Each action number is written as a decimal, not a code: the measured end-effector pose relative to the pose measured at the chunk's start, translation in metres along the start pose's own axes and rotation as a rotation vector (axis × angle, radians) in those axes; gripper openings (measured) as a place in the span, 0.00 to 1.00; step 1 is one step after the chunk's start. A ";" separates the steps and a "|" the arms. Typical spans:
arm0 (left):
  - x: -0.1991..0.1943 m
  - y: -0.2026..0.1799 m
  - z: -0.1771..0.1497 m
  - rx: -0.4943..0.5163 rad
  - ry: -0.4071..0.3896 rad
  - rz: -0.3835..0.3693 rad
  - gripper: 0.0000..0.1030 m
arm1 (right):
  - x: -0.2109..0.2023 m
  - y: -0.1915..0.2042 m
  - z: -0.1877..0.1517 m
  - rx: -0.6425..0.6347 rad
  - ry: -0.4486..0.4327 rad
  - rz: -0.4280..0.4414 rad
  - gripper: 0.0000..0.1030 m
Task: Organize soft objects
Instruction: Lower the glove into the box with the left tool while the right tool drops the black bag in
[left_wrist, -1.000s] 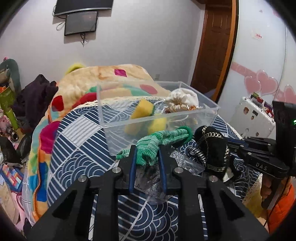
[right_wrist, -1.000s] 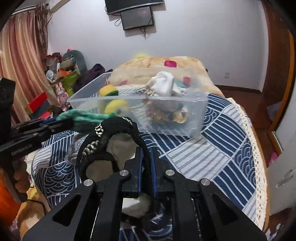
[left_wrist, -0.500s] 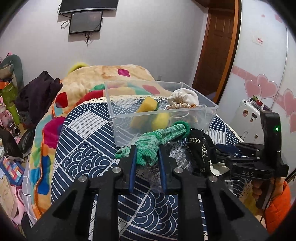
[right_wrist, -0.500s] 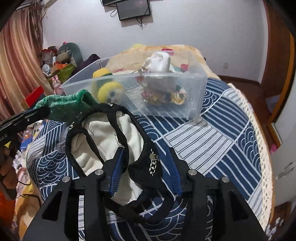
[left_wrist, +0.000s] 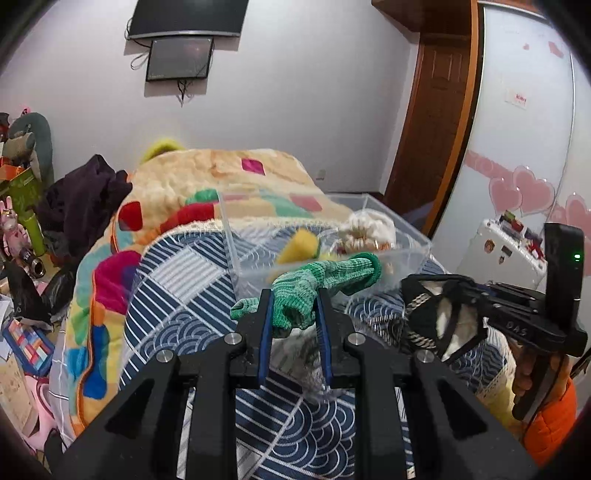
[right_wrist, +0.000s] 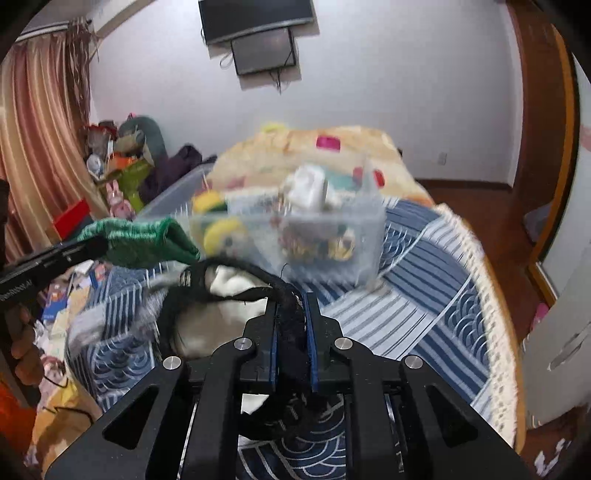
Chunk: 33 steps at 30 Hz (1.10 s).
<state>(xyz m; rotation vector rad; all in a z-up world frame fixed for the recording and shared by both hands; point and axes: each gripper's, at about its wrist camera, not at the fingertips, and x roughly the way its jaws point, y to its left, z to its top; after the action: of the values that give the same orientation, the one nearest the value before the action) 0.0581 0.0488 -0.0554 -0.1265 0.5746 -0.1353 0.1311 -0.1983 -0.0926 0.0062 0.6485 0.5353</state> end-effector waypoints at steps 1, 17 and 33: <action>-0.002 0.001 0.005 -0.005 -0.013 0.000 0.21 | -0.007 -0.001 0.004 0.004 -0.023 -0.001 0.11; 0.014 0.007 0.071 -0.007 -0.147 0.102 0.20 | -0.010 0.009 0.087 0.001 -0.239 -0.055 0.11; 0.110 0.006 0.076 0.014 -0.001 0.165 0.20 | 0.067 0.017 0.113 -0.043 -0.092 -0.154 0.11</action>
<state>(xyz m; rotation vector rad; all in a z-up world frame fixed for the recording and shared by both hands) 0.1920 0.0433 -0.0521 -0.0649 0.5807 0.0214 0.2329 -0.1339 -0.0374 -0.0594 0.5426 0.3976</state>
